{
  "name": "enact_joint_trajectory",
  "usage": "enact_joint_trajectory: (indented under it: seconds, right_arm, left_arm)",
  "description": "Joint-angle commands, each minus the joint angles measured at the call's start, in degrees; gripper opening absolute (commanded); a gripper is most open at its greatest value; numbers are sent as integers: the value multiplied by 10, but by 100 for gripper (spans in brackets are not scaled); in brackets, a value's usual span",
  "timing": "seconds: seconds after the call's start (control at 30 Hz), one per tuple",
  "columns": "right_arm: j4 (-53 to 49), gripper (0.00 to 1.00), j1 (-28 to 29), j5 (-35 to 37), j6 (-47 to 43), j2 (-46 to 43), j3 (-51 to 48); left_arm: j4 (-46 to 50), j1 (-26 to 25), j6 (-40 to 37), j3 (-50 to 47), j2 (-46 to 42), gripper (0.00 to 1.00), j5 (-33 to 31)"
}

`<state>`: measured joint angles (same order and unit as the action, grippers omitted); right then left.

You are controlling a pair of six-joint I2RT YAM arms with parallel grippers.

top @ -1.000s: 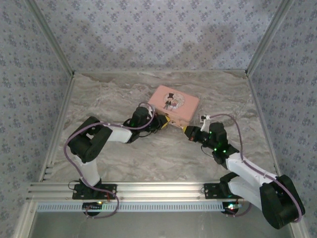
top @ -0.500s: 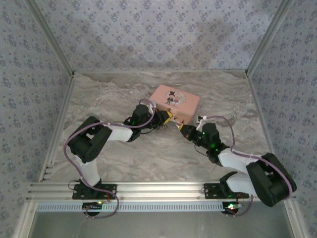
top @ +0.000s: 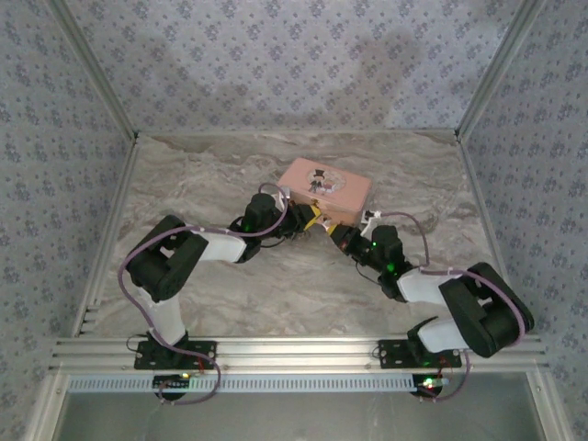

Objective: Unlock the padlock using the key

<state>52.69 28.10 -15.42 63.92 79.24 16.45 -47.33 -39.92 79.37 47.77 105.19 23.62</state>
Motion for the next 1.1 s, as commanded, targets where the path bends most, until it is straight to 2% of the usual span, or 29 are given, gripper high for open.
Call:
enact_joint_trajectory:
  seconds: [0.0,1.07]
  right_arm:
    - [43,0,-4,3,16,14,16]
    - [75,0,-8,22,25,44,39]
  left_arm:
    - [-61,-4,4,15,-10,3,16]
    - [-97,-16,20,3,-2,4,13]
